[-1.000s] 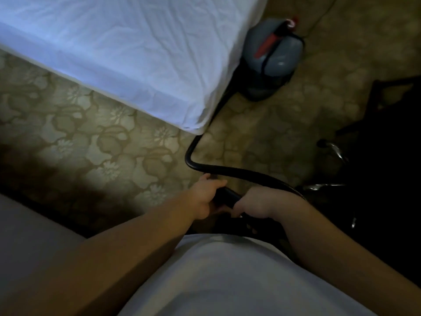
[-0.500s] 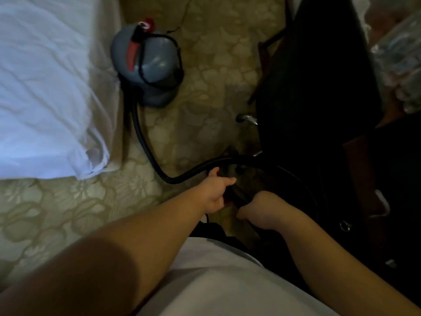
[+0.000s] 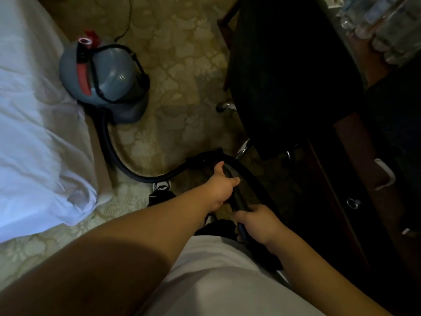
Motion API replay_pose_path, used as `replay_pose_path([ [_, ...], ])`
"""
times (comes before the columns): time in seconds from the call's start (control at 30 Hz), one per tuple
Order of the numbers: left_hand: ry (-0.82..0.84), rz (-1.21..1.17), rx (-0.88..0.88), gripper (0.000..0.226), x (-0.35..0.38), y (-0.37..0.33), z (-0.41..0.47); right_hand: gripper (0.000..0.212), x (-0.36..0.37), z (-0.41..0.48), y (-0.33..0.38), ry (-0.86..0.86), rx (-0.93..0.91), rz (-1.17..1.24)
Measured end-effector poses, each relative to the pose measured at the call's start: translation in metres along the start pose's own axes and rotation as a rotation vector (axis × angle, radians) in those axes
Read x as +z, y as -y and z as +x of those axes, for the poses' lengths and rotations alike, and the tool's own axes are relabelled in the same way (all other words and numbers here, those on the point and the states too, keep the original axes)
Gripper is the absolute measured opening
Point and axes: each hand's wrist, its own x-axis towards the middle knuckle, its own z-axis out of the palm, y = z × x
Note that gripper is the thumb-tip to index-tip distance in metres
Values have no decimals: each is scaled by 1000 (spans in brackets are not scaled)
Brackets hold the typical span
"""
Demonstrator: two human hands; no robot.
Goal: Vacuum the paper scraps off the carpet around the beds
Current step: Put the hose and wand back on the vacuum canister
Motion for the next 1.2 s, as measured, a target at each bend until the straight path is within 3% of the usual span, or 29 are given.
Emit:
replay_pose_path([
  [0.23, 51, 339, 47, 82, -48, -31, 18, 21, 39, 8, 37, 18, 22, 156],
  [0.47, 70, 427, 22, 83, -118, -76, 43, 33, 93, 30, 101, 4, 13, 199],
  [0.63, 35, 487, 2, 83, -166, -107, 60, 21, 125, 53, 144, 28, -9, 209],
  [0.9, -63, 366, -55, 85, -216, -143, 84, 21, 149, 72, 207, 74, -41, 153],
  [1.07, -76, 240, -159, 89, -229, -136, 97, 20, 156, 74, 216, 61, -53, 41],
  [1.2, -44, 158, -202, 79, -212, -142, 78, 23, 140, 64, 212, 33, -8, 0],
])
